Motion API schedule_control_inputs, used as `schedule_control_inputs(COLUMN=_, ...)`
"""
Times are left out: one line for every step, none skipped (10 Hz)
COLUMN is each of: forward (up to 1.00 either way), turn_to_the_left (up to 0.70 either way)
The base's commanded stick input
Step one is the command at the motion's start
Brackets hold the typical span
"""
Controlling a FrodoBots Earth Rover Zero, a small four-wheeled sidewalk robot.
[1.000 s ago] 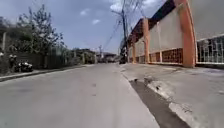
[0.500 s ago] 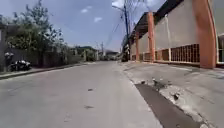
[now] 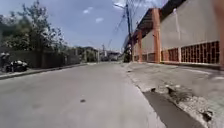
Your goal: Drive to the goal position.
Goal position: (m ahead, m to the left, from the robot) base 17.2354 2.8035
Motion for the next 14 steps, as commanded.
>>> schedule_control_inputs(forward=1.00, turn_to_the_left=-0.11)
schedule_control_inputs(forward=1.00, turn_to_the_left=0.00)
schedule_control_inputs(forward=1.00, turn_to_the_left=0.00)
schedule_control_inputs(forward=1.00, turn_to_the_left=0.00)
schedule_control_inputs(forward=1.00, turn_to_the_left=0.00)
schedule_control_inputs(forward=1.00, turn_to_the_left=0.00)
schedule_control_inputs(forward=1.00, turn_to_the_left=0.00)
schedule_control_inputs(forward=1.00, turn_to_the_left=0.00)
schedule_control_inputs(forward=1.00, turn_to_the_left=0.00)
schedule_control_inputs(forward=1.00, turn_to_the_left=0.00)
schedule_control_inputs(forward=1.00, turn_to_the_left=0.00)
schedule_control_inputs(forward=1.00, turn_to_the_left=0.00)
schedule_control_inputs(forward=1.00, turn_to_the_left=-0.38)
schedule_control_inputs(forward=1.00, turn_to_the_left=-0.40)
